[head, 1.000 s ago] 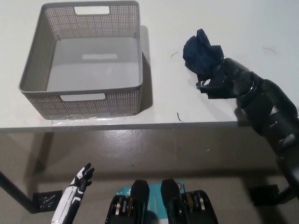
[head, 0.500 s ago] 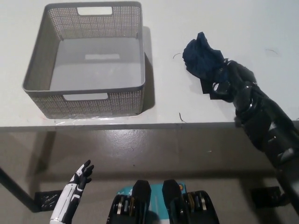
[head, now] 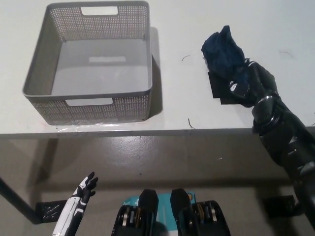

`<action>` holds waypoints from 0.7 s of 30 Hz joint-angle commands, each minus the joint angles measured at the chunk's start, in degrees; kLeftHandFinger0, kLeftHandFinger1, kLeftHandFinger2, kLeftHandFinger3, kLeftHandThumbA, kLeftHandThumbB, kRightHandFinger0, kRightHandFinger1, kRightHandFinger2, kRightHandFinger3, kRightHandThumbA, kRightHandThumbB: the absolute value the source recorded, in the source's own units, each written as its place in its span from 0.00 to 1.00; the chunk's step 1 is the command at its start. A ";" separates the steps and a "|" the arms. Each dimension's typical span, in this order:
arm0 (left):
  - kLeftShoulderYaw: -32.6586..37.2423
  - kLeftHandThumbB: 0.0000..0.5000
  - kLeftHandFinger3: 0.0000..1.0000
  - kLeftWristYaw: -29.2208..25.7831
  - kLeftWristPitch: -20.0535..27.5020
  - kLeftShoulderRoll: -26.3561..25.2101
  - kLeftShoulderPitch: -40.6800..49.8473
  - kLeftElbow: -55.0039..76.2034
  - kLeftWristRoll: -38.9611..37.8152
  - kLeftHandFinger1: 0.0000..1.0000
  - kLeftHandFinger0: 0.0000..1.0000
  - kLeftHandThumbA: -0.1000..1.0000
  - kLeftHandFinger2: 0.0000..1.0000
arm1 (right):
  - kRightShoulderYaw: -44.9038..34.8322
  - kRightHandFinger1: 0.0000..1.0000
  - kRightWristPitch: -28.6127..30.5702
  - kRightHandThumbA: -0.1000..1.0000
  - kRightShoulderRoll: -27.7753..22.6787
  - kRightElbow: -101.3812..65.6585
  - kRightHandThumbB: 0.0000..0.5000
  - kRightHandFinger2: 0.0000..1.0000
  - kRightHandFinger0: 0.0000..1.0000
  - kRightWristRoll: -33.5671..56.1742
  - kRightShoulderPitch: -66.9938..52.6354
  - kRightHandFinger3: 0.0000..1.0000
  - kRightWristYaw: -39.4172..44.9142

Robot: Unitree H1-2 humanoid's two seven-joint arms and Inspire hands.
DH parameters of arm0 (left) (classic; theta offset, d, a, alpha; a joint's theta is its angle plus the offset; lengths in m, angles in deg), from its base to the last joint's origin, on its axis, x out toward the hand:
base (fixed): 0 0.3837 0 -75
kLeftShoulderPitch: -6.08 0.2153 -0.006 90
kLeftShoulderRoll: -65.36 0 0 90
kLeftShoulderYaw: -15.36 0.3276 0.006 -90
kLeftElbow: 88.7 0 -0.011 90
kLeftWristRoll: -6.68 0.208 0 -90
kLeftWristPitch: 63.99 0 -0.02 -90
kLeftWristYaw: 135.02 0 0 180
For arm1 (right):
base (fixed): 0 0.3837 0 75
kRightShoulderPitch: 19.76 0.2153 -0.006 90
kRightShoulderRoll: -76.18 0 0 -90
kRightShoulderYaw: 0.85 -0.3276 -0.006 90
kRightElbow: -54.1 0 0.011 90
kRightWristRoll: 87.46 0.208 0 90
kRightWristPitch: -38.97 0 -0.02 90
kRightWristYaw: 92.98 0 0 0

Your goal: Use the right hand to pick up a umbrella on the right side and place it into a container on the lft side

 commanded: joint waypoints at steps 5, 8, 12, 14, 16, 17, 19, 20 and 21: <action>-0.48 0.57 1.00 -0.29 1.79 -0.54 0.11 0.82 0.38 1.00 1.00 1.00 1.00 | -0.14 0.54 3.61 0.00 1.05 -12.24 0.32 0.86 0.03 1.28 11.20 0.88 2.61; -0.38 0.53 1.00 0.02 1.52 -0.42 0.26 0.99 -0.07 1.00 1.00 1.00 1.00 | -0.21 0.45 2.75 0.00 2.51 -17.50 0.28 0.79 0.00 1.23 14.07 0.85 3.22; -0.10 0.55 1.00 -0.19 1.85 -0.24 0.25 0.95 0.47 1.00 1.00 1.00 1.00 | 0.75 0.39 -1.35 0.00 4.88 -22.16 0.32 0.72 0.00 0.07 17.55 0.79 5.27; -0.03 0.51 1.00 -0.05 1.67 -0.20 0.28 1.18 0.28 1.00 1.00 1.00 1.00 | 0.45 0.33 -3.37 0.00 6.20 -23.89 0.33 0.75 0.00 1.04 19.06 0.76 7.54; -0.06 0.50 1.00 -0.35 2.05 -0.03 0.58 1.26 0.47 1.00 1.00 1.00 1.00 | 0.24 0.31 -4.09 0.00 7.62 -24.05 0.34 0.74 0.00 1.65 20.27 0.71 8.80; -0.01 0.50 1.00 -0.13 2.00 0.12 0.77 1.33 0.00 1.00 1.00 1.00 1.00 | 0.31 0.33 -4.52 0.00 8.33 -24.21 0.33 0.77 0.00 1.71 20.66 0.77 9.42; 0.03 0.50 1.00 0.20 2.65 0.12 0.87 1.00 -0.59 1.00 1.00 1.00 1.00 | 0.75 0.23 -5.15 0.00 10.51 -22.92 0.35 0.66 0.00 1.10 22.19 0.82 8.92; 0.09 0.49 1.00 0.35 2.80 0.06 0.92 0.96 -0.71 1.00 1.00 1.00 1.00 | 0.94 0.14 -4.25 0.00 11.73 -21.65 0.35 0.60 0.00 1.05 22.90 0.83 8.62; 0.16 0.49 1.00 0.43 2.91 0.02 0.98 1.01 -0.71 1.00 1.00 1.00 1.00 | 1.17 0.15 -3.79 0.00 12.83 -20.59 0.35 0.68 0.00 0.92 23.53 0.81 8.30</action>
